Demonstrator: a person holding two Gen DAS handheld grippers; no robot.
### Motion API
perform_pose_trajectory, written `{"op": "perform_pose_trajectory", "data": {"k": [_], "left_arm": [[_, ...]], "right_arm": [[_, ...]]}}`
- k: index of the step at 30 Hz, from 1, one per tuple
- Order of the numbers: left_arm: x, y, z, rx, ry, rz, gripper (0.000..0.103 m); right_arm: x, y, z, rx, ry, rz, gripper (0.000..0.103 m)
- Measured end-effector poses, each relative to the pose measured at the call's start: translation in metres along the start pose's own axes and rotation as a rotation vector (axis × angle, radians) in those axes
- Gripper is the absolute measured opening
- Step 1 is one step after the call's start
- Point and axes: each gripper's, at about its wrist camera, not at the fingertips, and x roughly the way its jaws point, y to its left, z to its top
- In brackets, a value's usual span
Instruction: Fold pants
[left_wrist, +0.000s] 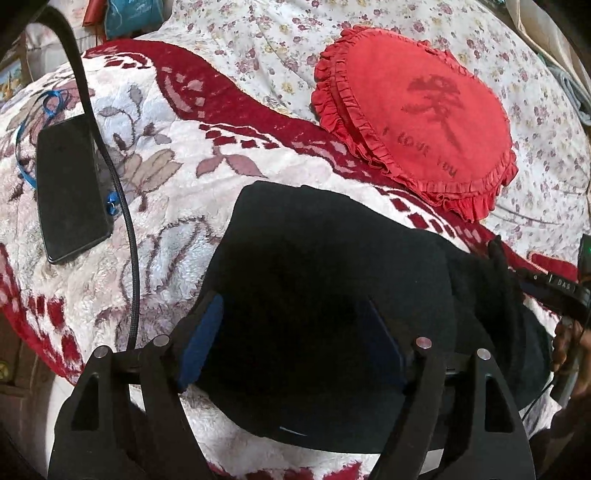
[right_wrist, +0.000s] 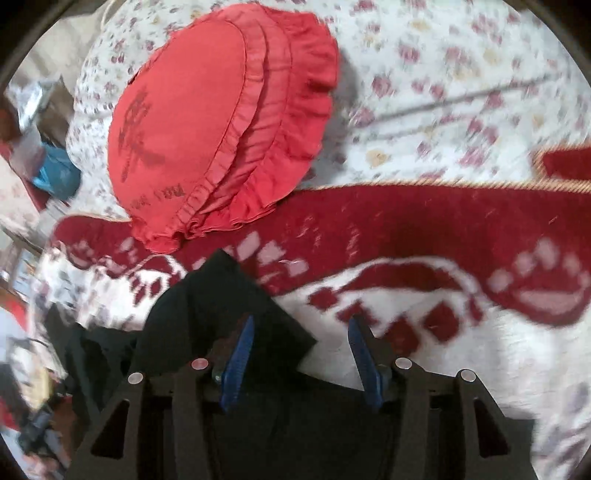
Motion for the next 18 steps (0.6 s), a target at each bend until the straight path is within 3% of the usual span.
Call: {"op": "perform_pose_trajectory", "data": {"k": [2, 4, 6, 9, 11, 15, 18], "left_arm": [[0.0, -0.001, 0.0, 0.008, 0.004, 0.009, 0.076], [0.0, -0.001, -0.001, 0.008, 0.007, 0.013, 0.076], [0.0, -0.001, 0.0, 0.005, 0.008, 0.013, 0.076], [0.001, -0.001, 0.0, -0.002, 0.007, 0.012, 0.076], [0.001, -0.002, -0.001, -0.002, 0.004, 0.015, 0.076], [0.0, -0.002, -0.001, -0.005, 0.005, 0.006, 0.076], [0.001, -0.001, -0.001, -0.008, 0.004, 0.003, 0.076]], "right_arm": [[0.012, 0.004, 0.0, 0.002, 0.02, 0.022, 0.047], [0.009, 0.014, -0.001, -0.046, -0.024, 0.03, 0.011], [-0.009, 0.019, -0.001, -0.047, -0.077, 0.079, 0.011], [-0.071, 0.01, -0.008, -0.056, -0.238, 0.121, 0.011], [-0.103, -0.003, -0.014, -0.054, -0.293, 0.117, 0.011], [-0.134, -0.04, -0.03, 0.0, -0.286, -0.039, 0.011], [-0.144, -0.054, -0.063, 0.017, -0.252, -0.03, 0.011]]}}
